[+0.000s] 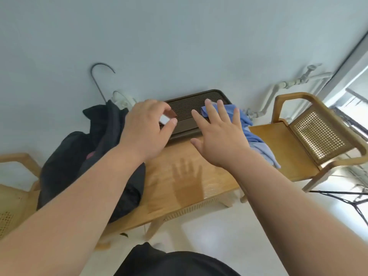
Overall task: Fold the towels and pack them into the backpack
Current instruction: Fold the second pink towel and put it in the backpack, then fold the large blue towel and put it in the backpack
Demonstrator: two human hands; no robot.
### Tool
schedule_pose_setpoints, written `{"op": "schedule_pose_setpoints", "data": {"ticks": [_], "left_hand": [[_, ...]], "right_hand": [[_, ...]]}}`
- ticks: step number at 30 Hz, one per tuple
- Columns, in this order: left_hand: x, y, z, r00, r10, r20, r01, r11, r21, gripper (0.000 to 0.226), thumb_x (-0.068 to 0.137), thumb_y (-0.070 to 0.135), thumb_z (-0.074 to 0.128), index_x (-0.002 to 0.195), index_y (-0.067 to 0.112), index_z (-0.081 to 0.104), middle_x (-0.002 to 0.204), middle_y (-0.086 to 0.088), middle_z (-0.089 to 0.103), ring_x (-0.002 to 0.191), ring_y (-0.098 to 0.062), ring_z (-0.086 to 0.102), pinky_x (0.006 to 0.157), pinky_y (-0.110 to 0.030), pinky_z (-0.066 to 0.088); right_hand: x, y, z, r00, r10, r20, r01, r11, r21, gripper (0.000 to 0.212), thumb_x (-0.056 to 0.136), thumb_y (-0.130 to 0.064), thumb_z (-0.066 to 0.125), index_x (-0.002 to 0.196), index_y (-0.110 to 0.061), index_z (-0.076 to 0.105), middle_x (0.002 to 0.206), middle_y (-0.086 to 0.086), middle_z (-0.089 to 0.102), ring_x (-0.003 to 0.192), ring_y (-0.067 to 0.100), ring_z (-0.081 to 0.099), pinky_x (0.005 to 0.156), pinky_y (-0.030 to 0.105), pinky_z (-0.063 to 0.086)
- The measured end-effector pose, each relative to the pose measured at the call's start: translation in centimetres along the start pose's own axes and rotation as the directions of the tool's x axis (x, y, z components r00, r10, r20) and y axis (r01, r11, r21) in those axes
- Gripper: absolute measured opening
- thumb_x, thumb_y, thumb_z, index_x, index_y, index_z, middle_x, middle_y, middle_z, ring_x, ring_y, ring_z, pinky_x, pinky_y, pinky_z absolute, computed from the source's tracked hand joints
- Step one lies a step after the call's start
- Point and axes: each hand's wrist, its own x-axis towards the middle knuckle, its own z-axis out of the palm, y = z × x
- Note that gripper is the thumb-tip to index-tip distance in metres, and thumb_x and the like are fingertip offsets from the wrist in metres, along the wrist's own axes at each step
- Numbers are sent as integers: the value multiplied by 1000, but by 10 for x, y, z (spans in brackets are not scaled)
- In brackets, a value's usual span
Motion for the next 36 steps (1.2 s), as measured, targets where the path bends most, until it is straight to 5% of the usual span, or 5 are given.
{"op": "schedule_pose_setpoints", "data": {"ticks": [11, 22, 30, 33, 36], "left_hand": [[54, 61, 152, 928, -36, 371, 23, 999, 38, 51, 91, 57, 57, 132, 27, 54, 132, 2, 55, 122, -25, 49, 100, -47, 43], [160, 62, 293, 821, -19, 571, -36, 996, 85, 63, 90, 59, 56, 141, 24, 47, 150, -4, 41, 133, -30, 42, 104, -47, 40], [205, 62, 373, 520, -105, 848, -200, 950, 240, 55, 100, 50, 40, 149, 25, 42, 168, -4, -11, 155, -31, -5, 120, -63, 9], [207, 66, 381, 595, -120, 794, -90, 973, 215, 47, 101, 35, 41, 144, 18, 47, 168, -5, 9, 154, -29, 9, 122, -57, 12], [208, 74, 375, 727, -116, 677, -4, 985, 173, 30, 98, 27, 47, 126, 17, 55, 143, -3, 48, 132, -24, 44, 112, -47, 32]], "right_hand": [[11, 143, 81, 939, 156, 305, -174, 984, 32, 81, 94, -70, 40, 159, -38, 4, 168, 6, -14, 154, 34, -10, 120, 66, 2], [83, 249, 146, 813, 208, 543, -271, 962, 36, 81, 95, -67, 44, 159, -37, 6, 168, 4, -13, 155, 33, -8, 121, 63, 4], [104, 295, 188, 726, 158, 669, -292, 952, 92, 82, 94, -65, 47, 159, -37, 6, 168, 5, -13, 155, 33, -7, 122, 61, 6], [113, 312, 192, 729, 98, 677, -267, 952, 149, 81, 95, -64, 49, 159, -37, 8, 168, 4, -13, 155, 34, -6, 122, 60, 8], [122, 329, 193, 738, 41, 674, -242, 948, 207, 81, 95, -62, 50, 159, -37, 8, 169, 2, -11, 155, 30, -4, 123, 56, 12]]}}
